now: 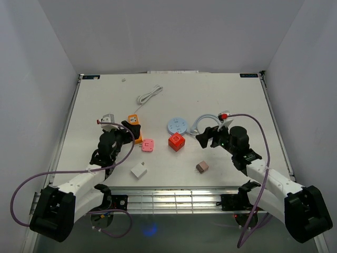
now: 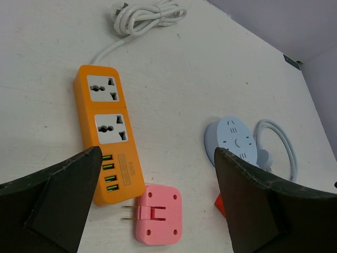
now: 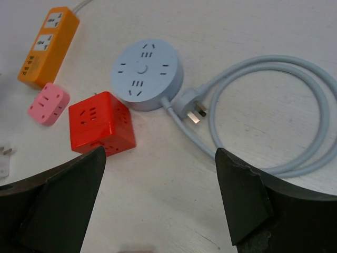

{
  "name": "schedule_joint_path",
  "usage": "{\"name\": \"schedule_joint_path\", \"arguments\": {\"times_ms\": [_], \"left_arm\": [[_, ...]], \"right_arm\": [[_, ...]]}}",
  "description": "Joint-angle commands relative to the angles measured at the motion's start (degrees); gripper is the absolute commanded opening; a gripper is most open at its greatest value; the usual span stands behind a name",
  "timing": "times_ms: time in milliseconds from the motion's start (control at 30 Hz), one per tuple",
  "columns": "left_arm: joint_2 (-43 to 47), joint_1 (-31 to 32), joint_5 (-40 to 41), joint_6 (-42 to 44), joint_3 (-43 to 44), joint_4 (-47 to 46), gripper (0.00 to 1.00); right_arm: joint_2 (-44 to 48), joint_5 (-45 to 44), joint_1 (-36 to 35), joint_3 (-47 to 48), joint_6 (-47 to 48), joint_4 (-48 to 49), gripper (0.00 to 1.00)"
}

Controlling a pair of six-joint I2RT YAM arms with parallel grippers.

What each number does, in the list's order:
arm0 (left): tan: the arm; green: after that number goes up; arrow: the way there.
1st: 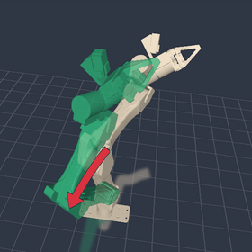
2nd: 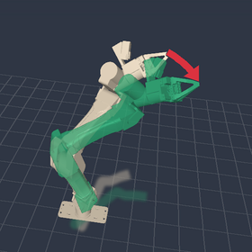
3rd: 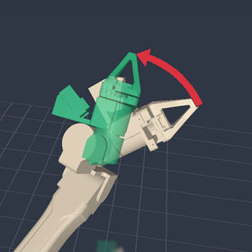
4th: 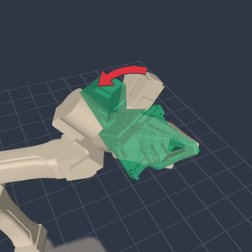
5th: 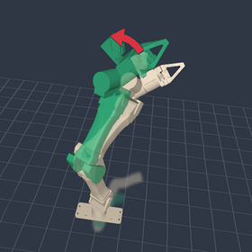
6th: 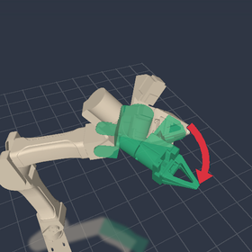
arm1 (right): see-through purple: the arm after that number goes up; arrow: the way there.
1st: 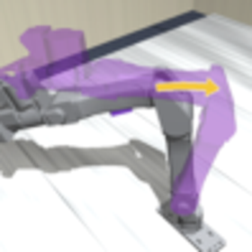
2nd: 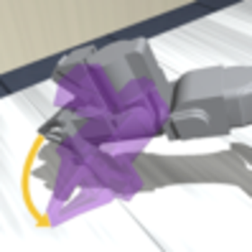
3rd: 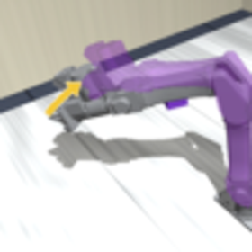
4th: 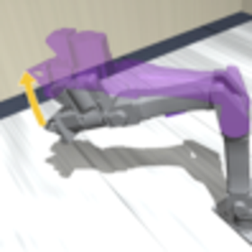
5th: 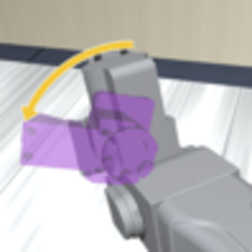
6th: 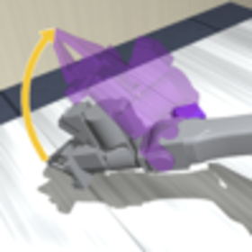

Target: Insert the plug

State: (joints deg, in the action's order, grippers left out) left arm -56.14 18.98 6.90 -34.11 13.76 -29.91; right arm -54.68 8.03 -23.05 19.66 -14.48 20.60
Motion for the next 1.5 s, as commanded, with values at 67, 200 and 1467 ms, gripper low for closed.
{"name": "schedule_joint_path", "arguments": {"times_ms": [67,200,1467], "left_arm": [[1.03,0.44,-5.65,1.23,1.89,1.35,0.98],[0.77,0.53,-6.81,2.03,2.24,1.26,0.98],[-11.61,2.28,-10.24,-4.11,9.18,1.35,0.98]], "right_arm": [[-3.94,5.32,-6.56,2.92,6.91,4.98,0.89],[-10.53,1.48,-13.85,7.31,11.40,3.14,0.89],[-29.62,-7.86,-23.53,16.64,12.72,3.74,0.54]]}}
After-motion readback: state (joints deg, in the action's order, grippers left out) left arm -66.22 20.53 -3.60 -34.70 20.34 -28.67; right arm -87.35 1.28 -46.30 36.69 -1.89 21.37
